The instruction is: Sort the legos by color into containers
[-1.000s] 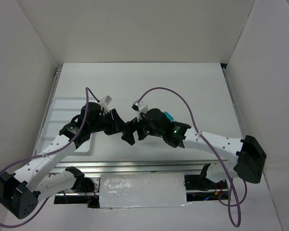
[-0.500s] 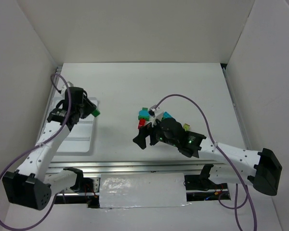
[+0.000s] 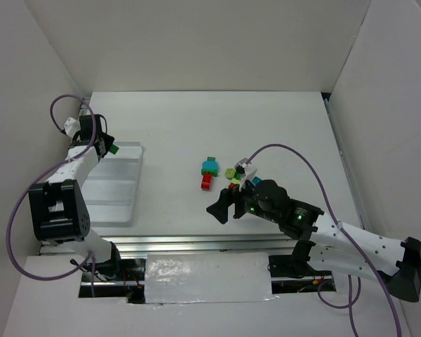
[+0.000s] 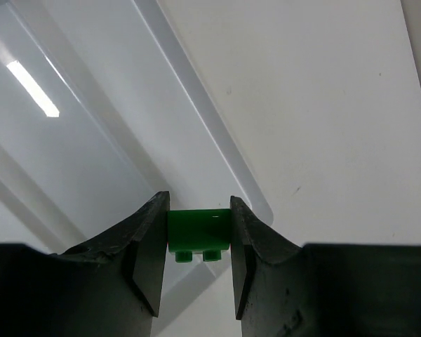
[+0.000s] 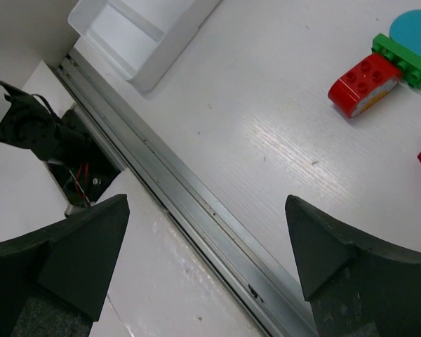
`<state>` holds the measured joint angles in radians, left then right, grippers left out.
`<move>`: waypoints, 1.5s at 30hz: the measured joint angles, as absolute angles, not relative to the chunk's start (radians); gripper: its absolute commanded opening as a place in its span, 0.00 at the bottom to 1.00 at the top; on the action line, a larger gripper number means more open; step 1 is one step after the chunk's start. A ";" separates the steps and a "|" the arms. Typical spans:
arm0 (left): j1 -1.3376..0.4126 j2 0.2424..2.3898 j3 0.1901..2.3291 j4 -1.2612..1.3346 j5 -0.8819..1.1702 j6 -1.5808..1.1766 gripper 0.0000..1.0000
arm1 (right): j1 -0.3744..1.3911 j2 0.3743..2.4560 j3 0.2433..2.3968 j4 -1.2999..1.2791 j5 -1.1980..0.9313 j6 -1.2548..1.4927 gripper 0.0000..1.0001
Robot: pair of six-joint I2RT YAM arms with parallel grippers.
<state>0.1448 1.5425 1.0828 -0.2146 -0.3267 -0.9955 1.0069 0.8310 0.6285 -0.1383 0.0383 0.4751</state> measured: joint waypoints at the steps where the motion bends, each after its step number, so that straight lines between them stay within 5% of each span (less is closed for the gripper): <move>1: 0.160 1.570 1.085 -0.190 -0.316 -0.997 0.02 | 1.006 0.823 0.627 -0.154 0.038 0.475 1.00; 3: 0.186 1.627 1.084 -0.134 -0.296 -0.996 0.12 | 1.004 0.807 0.620 -0.171 0.038 0.475 1.00; 6: 0.207 1.704 1.084 -0.060 -0.268 -0.991 0.13 | 1.003 0.795 0.615 -0.195 0.038 0.474 1.00; 9: 0.208 1.750 1.085 -0.021 -0.249 -0.978 0.37 | 1.003 0.795 0.614 -0.216 0.036 0.474 1.00; 10: 0.208 1.757 1.085 -0.011 -0.241 -0.974 0.55 | 1.003 0.795 0.611 -0.220 0.032 0.474 1.00; 13: 0.206 1.757 1.079 0.031 -0.229 -0.973 0.78 | 1.003 0.791 0.588 -0.224 0.023 0.475 1.00; 16: 0.206 1.756 1.079 0.044 -0.231 -0.978 0.87 | 1.003 0.790 0.570 -0.235 0.025 0.477 1.00; 24: 0.204 1.715 1.087 -0.100 -0.258 -1.023 0.94 | 0.981 0.879 0.625 -0.299 0.167 0.558 1.00; 31: 0.150 1.436 1.160 -0.310 -0.253 -1.012 0.93 | 0.680 1.193 0.826 -0.392 0.206 0.636 0.94; 38: 0.078 1.072 1.157 -0.371 -0.085 -0.860 0.93 | 0.640 1.477 0.984 -0.429 0.201 0.657 0.87; 45: 0.049 1.044 1.110 -0.467 0.122 -0.619 0.93 | 0.588 1.634 1.042 -0.410 0.188 0.729 0.87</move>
